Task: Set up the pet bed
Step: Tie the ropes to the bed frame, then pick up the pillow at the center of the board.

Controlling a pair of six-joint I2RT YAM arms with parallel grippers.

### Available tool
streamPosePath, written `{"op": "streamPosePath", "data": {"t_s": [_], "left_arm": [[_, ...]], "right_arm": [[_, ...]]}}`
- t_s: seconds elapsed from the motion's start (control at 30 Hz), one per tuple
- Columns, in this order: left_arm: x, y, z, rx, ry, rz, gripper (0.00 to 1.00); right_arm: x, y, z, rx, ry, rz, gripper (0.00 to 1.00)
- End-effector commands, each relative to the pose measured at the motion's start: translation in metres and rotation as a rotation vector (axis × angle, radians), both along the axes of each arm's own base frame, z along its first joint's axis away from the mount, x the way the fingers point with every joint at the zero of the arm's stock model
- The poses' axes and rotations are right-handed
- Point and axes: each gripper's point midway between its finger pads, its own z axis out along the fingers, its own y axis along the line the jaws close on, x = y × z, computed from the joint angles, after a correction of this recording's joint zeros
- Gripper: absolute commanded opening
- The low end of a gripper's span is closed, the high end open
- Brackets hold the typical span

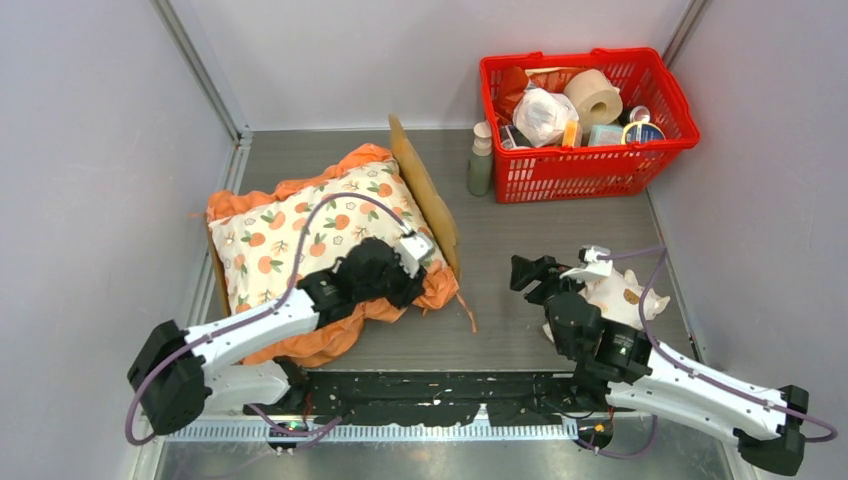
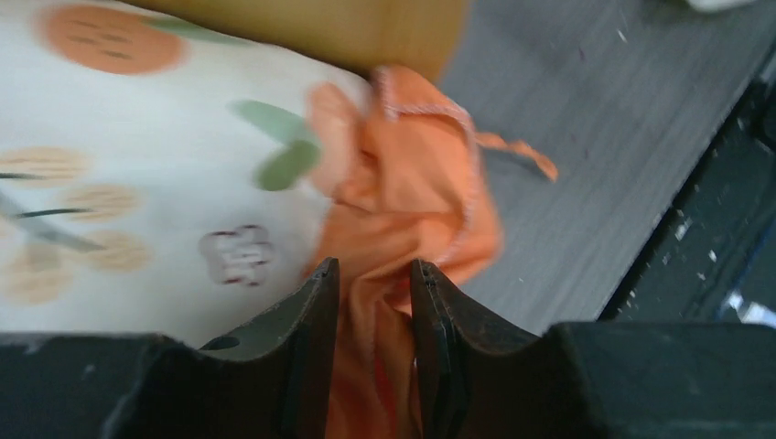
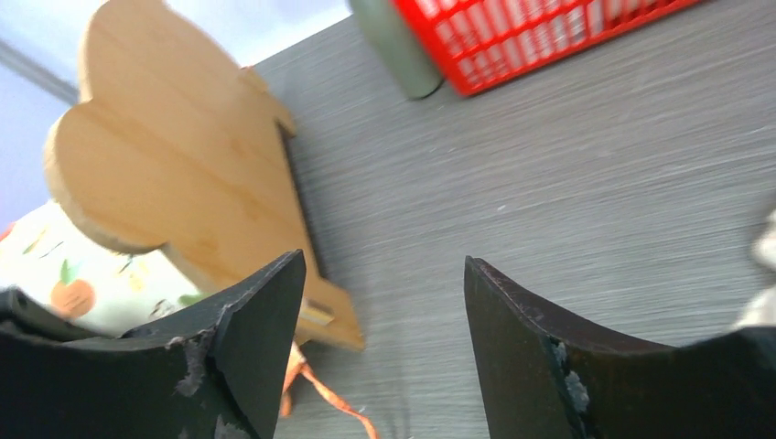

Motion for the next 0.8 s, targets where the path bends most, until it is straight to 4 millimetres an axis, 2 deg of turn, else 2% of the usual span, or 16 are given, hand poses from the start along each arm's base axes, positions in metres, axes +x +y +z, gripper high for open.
{"op": "streamPosePath", "data": {"t_s": [0.0, 0.07, 0.13, 0.2, 0.33, 0.4, 0.43, 0.5, 0.57, 0.6, 0.63, 0.67, 0.77], "left_arm": [[-0.015, -0.045, 0.004, -0.085, -0.008, -0.074, 0.39], [-0.014, -0.042, 0.002, -0.048, -0.003, -0.044, 0.42], [-0.009, -0.037, 0.016, -0.053, -0.046, -0.017, 0.44], [0.003, -0.024, 0.050, -0.070, -0.140, 0.055, 0.50], [0.014, 0.008, 0.118, -0.090, -0.271, 0.177, 0.61], [0.014, 0.027, 0.147, -0.080, -0.316, 0.225, 0.72], [0.014, 0.037, 0.159, -0.075, -0.332, 0.254, 0.80], [0.013, 0.059, 0.168, -0.027, -0.345, 0.316, 0.98], [0.012, 0.083, 0.164, 0.032, -0.328, 0.399, 1.00], [0.012, 0.095, 0.159, 0.056, -0.312, 0.447, 1.00], [0.010, 0.105, 0.152, 0.076, -0.290, 0.478, 1.00], [0.009, 0.115, 0.146, 0.091, -0.268, 0.507, 1.00], [0.006, 0.145, 0.130, 0.103, -0.220, 0.606, 1.00]], "right_arm": [[0.002, -0.054, 0.006, -0.250, 0.061, -0.188, 0.74], [0.006, -0.067, 0.004, -0.306, 0.110, -0.233, 0.78], [0.009, -0.077, -0.005, -0.345, 0.184, -0.246, 0.81], [0.011, -0.098, -0.011, -0.356, 0.252, -0.309, 0.82], [0.006, -0.126, -0.024, -0.336, 0.364, -0.369, 0.91], [0.002, -0.139, -0.032, -0.314, 0.413, -0.410, 0.97], [0.001, -0.143, -0.035, -0.315, 0.432, -0.422, 1.00], [-0.002, -0.158, -0.046, -0.297, 0.483, -0.476, 0.96], [-0.001, -0.168, -0.056, -0.269, 0.546, -0.521, 0.96], [-0.001, -0.173, -0.062, -0.229, 0.584, -0.541, 0.96], [0.002, -0.170, -0.072, -0.200, 0.635, -0.526, 0.95], [0.001, -0.178, -0.078, -0.178, 0.666, -0.560, 0.95], [0.001, -0.185, -0.104, -0.203, 0.814, -0.577, 0.96]]}}
